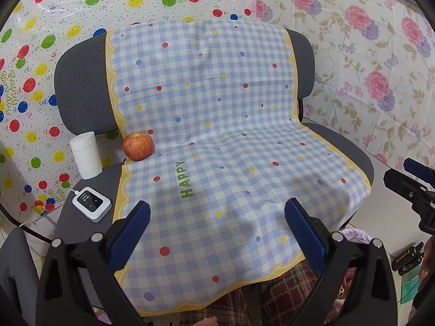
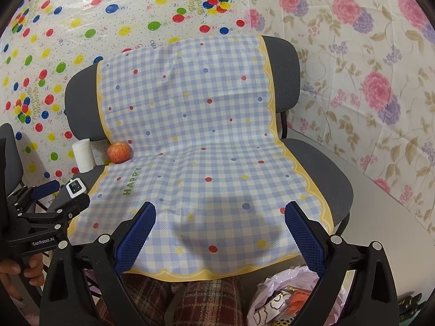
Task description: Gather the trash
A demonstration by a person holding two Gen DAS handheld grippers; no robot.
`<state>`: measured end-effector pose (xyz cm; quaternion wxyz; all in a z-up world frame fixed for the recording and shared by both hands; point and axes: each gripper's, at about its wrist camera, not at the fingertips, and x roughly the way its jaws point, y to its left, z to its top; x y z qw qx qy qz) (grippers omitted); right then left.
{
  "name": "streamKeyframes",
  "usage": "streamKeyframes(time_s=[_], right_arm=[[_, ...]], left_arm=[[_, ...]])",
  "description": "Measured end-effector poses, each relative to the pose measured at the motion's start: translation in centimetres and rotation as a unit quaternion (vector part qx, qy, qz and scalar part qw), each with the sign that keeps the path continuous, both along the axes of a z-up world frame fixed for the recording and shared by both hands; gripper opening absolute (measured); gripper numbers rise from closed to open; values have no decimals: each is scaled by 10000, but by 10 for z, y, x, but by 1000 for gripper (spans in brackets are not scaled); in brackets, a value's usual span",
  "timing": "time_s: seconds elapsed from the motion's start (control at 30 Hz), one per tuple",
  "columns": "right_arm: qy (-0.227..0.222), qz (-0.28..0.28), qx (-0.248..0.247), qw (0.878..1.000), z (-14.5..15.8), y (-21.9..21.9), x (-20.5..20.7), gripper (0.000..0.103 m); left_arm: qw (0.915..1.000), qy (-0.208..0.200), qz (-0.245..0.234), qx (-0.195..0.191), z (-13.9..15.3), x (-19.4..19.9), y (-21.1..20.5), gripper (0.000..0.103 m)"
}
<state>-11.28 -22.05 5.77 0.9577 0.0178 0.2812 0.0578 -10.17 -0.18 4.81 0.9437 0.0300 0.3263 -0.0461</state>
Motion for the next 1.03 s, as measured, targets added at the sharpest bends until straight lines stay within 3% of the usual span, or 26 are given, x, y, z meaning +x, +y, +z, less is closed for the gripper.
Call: streamKeyframes(time_s=[0.83, 1.03], right_arm=[[103, -43, 4, 9999, -12, -3, 11, 95], [171, -195, -715, 9971, -35, -21, 70, 95]], left_arm=[[9999, -94, 62, 89, -4, 8, 5, 96], [9996, 6, 226, 165, -28, 40, 19, 96]])
